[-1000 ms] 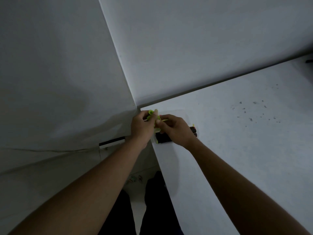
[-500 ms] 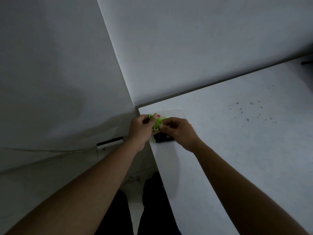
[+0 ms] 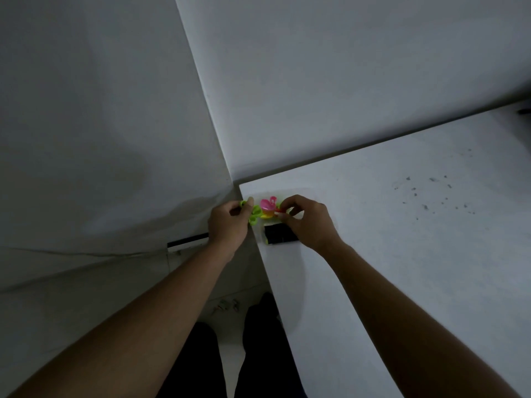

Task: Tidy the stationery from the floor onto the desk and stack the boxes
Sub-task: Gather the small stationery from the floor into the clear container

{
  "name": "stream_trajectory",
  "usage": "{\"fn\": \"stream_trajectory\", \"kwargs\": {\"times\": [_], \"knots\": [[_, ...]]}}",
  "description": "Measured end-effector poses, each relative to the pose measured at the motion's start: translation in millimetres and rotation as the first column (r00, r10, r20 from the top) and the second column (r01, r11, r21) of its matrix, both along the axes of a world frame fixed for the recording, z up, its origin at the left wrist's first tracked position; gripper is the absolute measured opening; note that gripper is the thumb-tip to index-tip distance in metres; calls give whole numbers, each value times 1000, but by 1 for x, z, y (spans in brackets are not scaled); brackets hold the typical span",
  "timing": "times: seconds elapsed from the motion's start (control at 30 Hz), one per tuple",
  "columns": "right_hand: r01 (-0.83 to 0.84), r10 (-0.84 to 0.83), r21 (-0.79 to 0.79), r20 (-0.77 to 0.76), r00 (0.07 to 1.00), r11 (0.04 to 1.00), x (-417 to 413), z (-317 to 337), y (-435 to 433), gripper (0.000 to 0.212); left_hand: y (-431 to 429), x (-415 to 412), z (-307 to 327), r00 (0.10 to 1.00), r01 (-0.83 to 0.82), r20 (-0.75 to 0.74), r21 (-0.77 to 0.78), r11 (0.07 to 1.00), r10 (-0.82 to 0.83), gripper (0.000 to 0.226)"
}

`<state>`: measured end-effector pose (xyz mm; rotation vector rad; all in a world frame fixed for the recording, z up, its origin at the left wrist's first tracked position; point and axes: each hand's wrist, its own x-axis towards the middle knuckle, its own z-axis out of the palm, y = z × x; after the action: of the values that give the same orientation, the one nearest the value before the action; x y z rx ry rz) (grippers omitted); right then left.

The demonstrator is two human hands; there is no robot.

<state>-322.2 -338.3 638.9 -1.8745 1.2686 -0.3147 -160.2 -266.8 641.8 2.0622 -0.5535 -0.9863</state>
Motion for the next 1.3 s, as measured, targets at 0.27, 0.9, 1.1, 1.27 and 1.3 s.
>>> {"fn": "stream_trajectory", "kwargs": {"times": [0.27, 0.9, 1.1, 1.27, 1.3], "knots": [[-107, 109, -49, 49, 993, 993, 11, -6, 10, 22, 0, 3, 3, 1000, 2, -28, -26, 1000, -2, 29], [103, -380, 590, 368, 848, 801, -4, 16, -5, 22, -14, -16, 8, 998, -37, -54, -139, 990, 29, 29], [138, -145, 106, 61, 988, 985, -7, 1, -5, 20, -10, -10, 3, 998, -20, 61, -61, 998, 24, 20], [73, -71, -79, 19, 997, 994, 4, -8, 4, 19, -4, -10, -1, 987, 107, 125, -19, 994, -104, 29], [52, -50, -109, 22, 999, 993, 5, -11, 4, 22, -3, -10, 0, 983, 132, 133, -20, 991, -128, 31]]}}
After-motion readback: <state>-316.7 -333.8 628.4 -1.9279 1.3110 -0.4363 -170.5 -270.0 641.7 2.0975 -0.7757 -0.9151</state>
